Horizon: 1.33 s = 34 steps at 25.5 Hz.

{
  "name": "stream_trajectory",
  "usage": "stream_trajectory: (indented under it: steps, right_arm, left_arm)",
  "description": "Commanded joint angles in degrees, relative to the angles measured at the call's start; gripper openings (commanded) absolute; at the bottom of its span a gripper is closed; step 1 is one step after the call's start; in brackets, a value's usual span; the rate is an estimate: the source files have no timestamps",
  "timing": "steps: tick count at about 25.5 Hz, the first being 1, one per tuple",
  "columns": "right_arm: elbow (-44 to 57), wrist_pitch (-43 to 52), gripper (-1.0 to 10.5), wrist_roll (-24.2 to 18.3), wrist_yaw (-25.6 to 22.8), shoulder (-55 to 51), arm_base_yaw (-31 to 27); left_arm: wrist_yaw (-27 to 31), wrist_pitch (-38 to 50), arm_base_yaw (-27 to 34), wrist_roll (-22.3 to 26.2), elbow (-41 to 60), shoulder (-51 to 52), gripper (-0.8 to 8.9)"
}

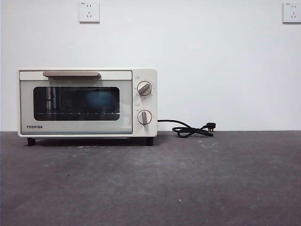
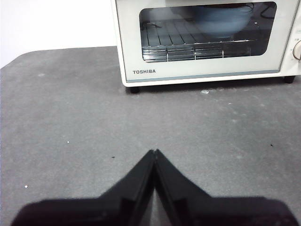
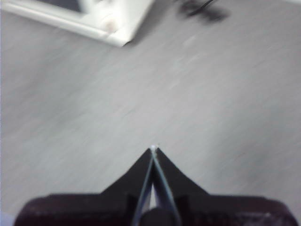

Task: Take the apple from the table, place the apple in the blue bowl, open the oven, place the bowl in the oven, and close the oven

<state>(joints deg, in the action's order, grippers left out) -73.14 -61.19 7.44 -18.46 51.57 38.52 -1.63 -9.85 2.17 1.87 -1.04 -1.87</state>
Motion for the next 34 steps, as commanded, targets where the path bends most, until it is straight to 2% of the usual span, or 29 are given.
stream_trajectory:
  steps: [1,2,5,7,9,12,18,26,32,34]
  right_arm:
    - [6.93,13.94,0.0,-8.26,-2.64,-1.31,-4.44]
    - [11.47,20.72,0.0,-9.88,1.16,-2.80,-7.10]
    - [31.74,43.91,0.0,-12.17,20.11,-12.68,-18.64]
    - [43.67,55.19,0.0,-12.07,23.96,-20.57,-26.05]
    - [52.22,59.95,0.0,-11.96,23.61,-27.39,-31.89]
    - [57.79,59.17,0.0,-11.98,23.58,-32.59,-36.09]
    - [66.01,58.10,0.0,-11.98,23.61,-39.65,-41.05]
    - [72.37,57.81,0.0,-11.10,23.39,-45.66,-42.03]
    - [72.35,50.42,0.0,-10.40,21.84,-50.16,-42.01]
    - [72.32,50.64,0.0,-10.40,20.92,-51.23,-41.86]
  left_arm:
    - [0.13,0.37,-0.13,-0.33,0.61,-0.02,-0.04]
    - [0.13,0.37,-0.13,-0.33,0.61,-0.02,-0.04]
    - [0.13,0.37,-0.13,-0.33,0.61,-0.02,-0.04]
    - [0.13,0.37,-0.13,-0.31,0.61,-0.02,-0.04]
    - [0.13,0.37,-0.13,-0.33,0.61,-0.02,-0.04]
    - [0.13,0.37,-0.13,-0.33,0.61,-0.02,-0.04]
    - [0.13,0.37,-0.13,-0.33,0.61,-0.02,-0.04]
    - [0.13,0.37,-0.13,-0.31,0.61,-0.02,-0.04]
    - [0.13,0.37,-0.13,-0.33,0.61,-0.02,-0.04]
    - [0.13,0.37,-0.13,-0.33,0.61,-0.02,-0.04]
